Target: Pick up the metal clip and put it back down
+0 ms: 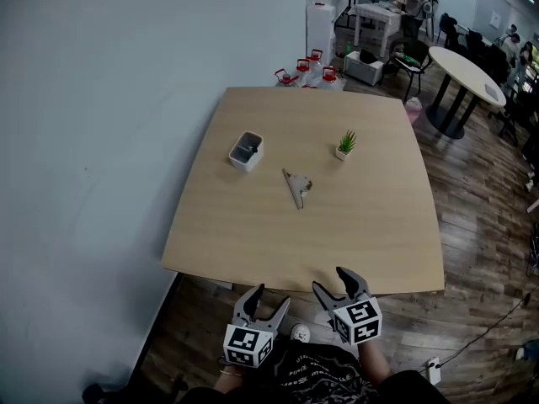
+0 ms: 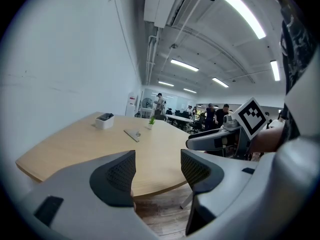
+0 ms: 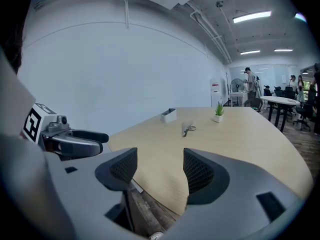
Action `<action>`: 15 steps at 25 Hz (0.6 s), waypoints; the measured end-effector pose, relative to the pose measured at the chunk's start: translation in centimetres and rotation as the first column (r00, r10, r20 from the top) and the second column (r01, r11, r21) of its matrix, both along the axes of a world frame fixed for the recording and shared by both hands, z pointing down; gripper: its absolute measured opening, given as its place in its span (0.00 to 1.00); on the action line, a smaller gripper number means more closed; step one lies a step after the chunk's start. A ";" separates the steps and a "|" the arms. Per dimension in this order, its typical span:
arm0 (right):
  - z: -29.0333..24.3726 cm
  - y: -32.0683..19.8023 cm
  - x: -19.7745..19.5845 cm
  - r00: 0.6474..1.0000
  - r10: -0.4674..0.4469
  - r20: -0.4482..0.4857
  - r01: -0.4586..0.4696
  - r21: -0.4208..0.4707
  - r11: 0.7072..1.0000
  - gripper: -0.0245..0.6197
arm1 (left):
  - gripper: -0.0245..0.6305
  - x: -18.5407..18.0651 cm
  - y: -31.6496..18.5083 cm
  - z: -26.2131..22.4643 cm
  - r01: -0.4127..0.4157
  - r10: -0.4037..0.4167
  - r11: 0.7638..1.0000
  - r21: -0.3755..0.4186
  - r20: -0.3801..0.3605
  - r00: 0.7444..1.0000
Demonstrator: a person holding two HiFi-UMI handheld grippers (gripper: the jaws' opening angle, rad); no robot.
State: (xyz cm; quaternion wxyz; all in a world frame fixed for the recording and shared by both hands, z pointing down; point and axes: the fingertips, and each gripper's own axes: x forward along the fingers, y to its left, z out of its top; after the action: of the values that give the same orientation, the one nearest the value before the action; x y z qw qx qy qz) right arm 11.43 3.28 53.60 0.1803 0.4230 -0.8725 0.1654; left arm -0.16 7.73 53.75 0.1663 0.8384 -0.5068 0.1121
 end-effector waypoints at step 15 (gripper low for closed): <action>0.4 -7.5 -1.0 0.991 0.122 0.048 -0.119 -0.060 0.991 0.50 | 0.45 -3.4 -9.4 0.7 -0.052 0.051 0.998 -0.027 -0.028 0.998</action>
State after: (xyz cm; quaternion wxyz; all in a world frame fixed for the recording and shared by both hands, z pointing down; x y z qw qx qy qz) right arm 10.38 -4.27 54.04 0.1592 0.4654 -0.8446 0.2115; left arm -3.53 -1.69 54.47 0.1817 0.8502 -0.4812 0.1118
